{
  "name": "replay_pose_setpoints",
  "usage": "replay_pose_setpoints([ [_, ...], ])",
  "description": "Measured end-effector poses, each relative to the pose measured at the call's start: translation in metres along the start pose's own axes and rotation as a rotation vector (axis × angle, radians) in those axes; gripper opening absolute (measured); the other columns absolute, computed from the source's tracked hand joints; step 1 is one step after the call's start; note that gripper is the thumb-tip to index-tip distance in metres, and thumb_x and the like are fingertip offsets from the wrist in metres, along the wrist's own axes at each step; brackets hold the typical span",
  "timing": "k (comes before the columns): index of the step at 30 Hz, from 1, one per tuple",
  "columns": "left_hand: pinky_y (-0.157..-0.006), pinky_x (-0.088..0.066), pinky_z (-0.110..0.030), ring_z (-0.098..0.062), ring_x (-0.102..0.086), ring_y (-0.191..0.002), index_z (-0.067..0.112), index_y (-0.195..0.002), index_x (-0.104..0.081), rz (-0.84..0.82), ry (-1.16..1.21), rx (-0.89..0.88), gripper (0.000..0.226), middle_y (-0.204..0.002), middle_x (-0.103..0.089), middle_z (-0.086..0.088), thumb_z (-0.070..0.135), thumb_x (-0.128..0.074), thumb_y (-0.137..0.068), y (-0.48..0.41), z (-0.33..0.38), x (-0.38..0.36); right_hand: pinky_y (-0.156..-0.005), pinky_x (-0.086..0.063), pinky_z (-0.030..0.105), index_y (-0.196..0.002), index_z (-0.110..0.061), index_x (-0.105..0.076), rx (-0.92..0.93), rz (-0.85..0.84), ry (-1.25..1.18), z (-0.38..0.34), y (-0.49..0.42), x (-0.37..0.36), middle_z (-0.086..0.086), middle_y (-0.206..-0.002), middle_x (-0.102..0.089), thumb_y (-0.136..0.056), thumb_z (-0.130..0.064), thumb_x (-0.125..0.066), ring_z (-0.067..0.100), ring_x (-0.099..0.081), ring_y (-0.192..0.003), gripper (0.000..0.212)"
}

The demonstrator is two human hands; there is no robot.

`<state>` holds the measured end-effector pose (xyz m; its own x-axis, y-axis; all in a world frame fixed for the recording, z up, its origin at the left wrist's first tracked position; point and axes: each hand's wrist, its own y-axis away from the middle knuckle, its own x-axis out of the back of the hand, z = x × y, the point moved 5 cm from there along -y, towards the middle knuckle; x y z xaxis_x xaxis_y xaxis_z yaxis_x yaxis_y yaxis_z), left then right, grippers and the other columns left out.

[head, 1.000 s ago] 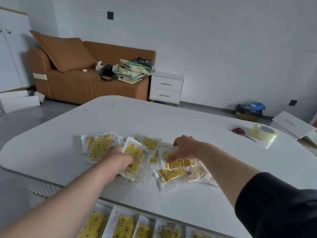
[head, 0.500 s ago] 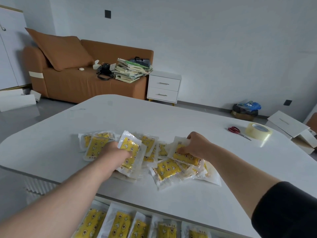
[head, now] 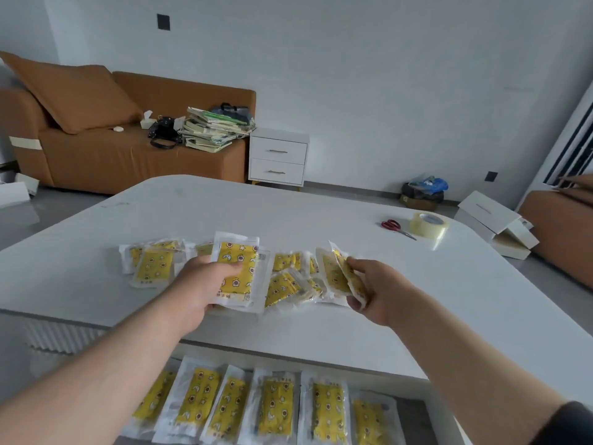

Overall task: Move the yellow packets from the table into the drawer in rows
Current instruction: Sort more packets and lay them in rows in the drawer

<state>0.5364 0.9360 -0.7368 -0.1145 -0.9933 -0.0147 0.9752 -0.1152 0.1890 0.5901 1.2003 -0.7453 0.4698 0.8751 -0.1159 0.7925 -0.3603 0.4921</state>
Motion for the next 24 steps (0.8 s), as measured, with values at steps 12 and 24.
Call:
replay_pose_setpoints([
  [12,-0.066,-0.040,-0.031,-0.017,-0.052,-0.093,0.014,-0.129,-0.052,-0.087,-0.019,0.158,0.048,-0.107,-0.056,0.004,0.021,-0.070,-0.085,0.077,-0.037,-0.046,-0.059,-0.056,0.037,-0.106,0.002,-0.060,-0.127,0.022,-0.006,0.067,0.085,0.081,0.018,-0.089,-0.074,-0.095,-0.010,-0.052,0.032,-0.072,-0.078,0.018],
  [24,-0.071,-0.053,-0.035,-0.031,-0.068,-0.080,0.004,-0.097,-0.068,-0.003,-0.189,0.389,0.014,-0.089,-0.074,-0.016,0.008,-0.066,-0.084,0.112,-0.074,0.014,-0.083,-0.057,0.056,-0.104,0.003,-0.061,-0.187,-0.007,0.079,0.123,0.096,0.060,0.022,-0.099,-0.073,-0.093,0.000,-0.056,0.036,-0.072,-0.090,0.013],
])
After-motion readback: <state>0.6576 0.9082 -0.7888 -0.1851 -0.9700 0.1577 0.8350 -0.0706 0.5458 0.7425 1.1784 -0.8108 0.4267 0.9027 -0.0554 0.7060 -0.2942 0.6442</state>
